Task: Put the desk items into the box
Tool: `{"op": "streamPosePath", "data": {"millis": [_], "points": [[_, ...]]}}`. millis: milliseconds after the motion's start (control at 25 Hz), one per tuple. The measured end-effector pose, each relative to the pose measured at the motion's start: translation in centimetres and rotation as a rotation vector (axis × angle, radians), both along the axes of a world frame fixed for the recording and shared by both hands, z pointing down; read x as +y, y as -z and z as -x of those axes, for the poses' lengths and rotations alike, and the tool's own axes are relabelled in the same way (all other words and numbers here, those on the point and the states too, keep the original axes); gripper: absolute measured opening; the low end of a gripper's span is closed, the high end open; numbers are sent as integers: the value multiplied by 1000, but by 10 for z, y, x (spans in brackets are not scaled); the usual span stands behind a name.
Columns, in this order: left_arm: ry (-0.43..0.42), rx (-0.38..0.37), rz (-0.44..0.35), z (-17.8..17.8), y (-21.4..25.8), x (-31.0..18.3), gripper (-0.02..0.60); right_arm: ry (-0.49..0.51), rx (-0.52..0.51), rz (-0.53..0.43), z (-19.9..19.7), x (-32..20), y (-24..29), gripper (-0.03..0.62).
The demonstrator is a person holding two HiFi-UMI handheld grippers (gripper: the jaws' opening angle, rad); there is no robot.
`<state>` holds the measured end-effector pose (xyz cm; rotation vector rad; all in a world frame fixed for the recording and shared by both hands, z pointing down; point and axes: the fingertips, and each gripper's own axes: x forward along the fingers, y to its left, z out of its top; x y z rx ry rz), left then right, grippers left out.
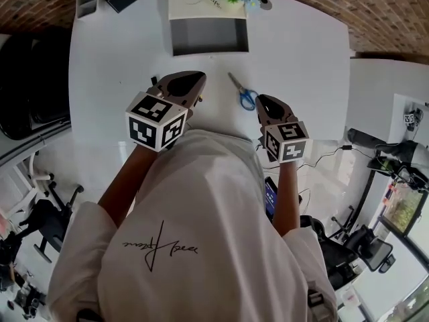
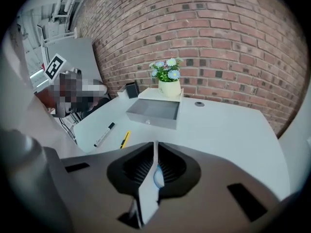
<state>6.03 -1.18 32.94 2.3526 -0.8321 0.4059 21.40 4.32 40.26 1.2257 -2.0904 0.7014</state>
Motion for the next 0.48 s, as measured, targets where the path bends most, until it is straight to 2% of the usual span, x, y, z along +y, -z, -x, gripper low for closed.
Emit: {"op": "streamPosePath", "data": {"millis": [480], "points": [[-24,-5,34,-5,-8,3,5,97,14,133,1,16,-47,31]]}}
